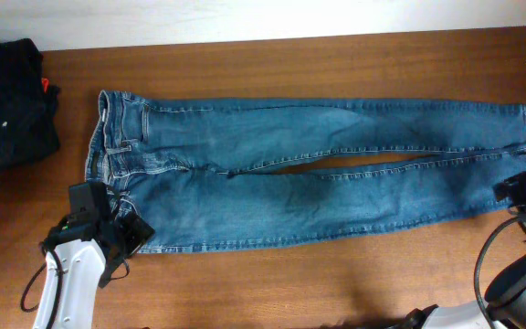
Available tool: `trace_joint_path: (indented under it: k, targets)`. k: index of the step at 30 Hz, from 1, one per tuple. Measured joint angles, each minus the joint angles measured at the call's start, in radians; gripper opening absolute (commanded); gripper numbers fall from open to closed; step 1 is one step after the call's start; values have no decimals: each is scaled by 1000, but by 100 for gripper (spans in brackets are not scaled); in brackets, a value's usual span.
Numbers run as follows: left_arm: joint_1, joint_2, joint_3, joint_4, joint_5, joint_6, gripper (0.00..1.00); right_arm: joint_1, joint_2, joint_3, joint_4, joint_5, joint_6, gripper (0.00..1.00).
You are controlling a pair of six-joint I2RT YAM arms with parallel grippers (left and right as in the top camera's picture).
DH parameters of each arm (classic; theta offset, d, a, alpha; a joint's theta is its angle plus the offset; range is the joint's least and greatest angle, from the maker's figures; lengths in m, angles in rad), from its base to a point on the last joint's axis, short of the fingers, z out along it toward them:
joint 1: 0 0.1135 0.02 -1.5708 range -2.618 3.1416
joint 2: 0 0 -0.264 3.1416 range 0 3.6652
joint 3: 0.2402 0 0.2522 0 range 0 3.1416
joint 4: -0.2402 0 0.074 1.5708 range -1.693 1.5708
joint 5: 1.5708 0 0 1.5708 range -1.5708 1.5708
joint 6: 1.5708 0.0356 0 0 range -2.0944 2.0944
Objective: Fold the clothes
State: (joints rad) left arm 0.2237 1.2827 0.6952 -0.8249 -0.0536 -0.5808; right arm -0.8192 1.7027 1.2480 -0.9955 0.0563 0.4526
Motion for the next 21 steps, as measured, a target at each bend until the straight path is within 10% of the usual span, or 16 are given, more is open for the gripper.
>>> trace_joint_path:
  k: [21]
  targets:
    - [0, 0, 0, 20, -33, 0, 99, -58, 216, 0, 321, -140, -39, 99]
